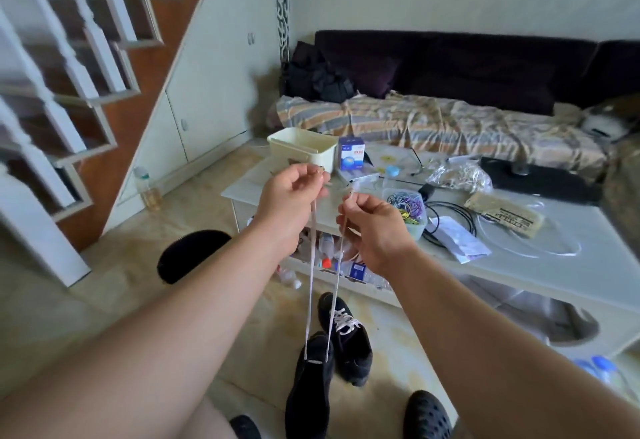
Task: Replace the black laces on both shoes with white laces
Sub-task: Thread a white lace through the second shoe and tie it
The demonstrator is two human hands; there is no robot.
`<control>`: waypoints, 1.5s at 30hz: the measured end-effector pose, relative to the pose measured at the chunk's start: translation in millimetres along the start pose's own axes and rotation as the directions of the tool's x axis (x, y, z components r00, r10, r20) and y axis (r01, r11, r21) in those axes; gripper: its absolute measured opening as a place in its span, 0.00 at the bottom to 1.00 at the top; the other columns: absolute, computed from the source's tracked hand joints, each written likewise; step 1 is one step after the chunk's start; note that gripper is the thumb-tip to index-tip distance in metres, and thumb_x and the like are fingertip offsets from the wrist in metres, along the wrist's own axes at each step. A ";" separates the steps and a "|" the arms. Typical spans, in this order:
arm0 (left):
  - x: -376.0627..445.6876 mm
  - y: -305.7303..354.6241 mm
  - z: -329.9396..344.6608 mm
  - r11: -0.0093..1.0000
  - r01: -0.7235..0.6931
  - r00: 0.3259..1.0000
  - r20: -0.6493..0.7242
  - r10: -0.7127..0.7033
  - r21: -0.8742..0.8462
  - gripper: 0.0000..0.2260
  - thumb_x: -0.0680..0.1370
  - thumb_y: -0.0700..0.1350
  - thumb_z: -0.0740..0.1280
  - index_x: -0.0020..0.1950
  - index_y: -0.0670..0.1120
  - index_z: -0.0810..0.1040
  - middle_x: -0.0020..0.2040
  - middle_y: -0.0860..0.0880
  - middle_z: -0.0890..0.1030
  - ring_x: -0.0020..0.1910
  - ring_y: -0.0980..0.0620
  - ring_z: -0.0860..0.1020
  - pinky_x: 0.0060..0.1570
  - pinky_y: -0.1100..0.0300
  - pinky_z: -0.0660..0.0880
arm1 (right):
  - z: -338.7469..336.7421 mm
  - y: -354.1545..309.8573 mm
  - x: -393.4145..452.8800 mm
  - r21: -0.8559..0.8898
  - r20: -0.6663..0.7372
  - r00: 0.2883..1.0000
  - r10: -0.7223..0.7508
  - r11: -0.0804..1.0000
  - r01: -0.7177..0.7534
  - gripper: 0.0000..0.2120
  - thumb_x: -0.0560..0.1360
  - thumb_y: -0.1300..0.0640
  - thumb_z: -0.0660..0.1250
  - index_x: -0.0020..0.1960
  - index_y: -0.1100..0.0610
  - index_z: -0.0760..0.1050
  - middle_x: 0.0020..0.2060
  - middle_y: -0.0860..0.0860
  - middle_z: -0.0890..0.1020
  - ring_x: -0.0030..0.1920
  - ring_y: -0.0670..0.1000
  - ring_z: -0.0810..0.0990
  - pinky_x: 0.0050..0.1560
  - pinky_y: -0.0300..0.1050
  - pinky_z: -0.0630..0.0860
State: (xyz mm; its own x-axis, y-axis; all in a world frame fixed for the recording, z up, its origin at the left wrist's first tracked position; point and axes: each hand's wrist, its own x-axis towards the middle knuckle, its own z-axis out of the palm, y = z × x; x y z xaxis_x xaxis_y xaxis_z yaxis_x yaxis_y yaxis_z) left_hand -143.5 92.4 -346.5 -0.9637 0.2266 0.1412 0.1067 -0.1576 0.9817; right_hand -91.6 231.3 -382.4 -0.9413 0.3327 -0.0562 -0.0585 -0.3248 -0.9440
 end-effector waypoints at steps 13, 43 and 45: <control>10.1 -51.6 -18.2 0.913 0.251 0.964 -0.165 -0.208 0.320 0.04 0.81 0.45 0.68 0.50 0.53 0.81 0.42 0.52 0.78 0.37 0.51 0.73 0.35 0.59 0.68 | -15.9 31.0 9.5 -0.159 -0.128 0.984 0.122 0.977 -0.142 0.08 0.83 0.62 0.67 0.44 0.57 0.74 0.33 0.53 0.76 0.24 0.49 0.67 0.22 0.37 0.63; -23.9 -484.3 -87.1 -0.061 0.140 0.728 -0.144 -0.670 0.988 0.08 0.81 0.57 0.62 0.50 0.54 0.77 0.44 0.52 0.82 0.44 0.48 0.83 0.47 0.54 0.81 | -123.4 399.7 87.6 -0.982 -0.181 0.716 0.674 -0.160 -0.098 0.12 0.79 0.61 0.64 0.59 0.54 0.80 0.52 0.55 0.83 0.53 0.59 0.84 0.52 0.54 0.84; -23.4 -484.9 -91.6 -0.045 0.113 0.735 -0.114 -0.668 0.993 0.10 0.82 0.57 0.63 0.53 0.52 0.78 0.46 0.52 0.82 0.46 0.48 0.83 0.47 0.55 0.81 | -130.0 400.5 85.9 -0.982 -0.180 0.720 0.670 -0.165 -0.091 0.12 0.78 0.63 0.64 0.58 0.54 0.80 0.51 0.54 0.83 0.52 0.59 0.84 0.50 0.53 0.84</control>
State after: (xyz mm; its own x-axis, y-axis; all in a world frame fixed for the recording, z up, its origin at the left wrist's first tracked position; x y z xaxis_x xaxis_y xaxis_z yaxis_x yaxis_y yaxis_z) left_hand -195.2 75.5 -837.5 -0.8075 0.1621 -0.5671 0.1292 0.9868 0.0981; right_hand -152.6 244.9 -807.6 -0.6573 0.1810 -0.7316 0.4220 0.8927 -0.1582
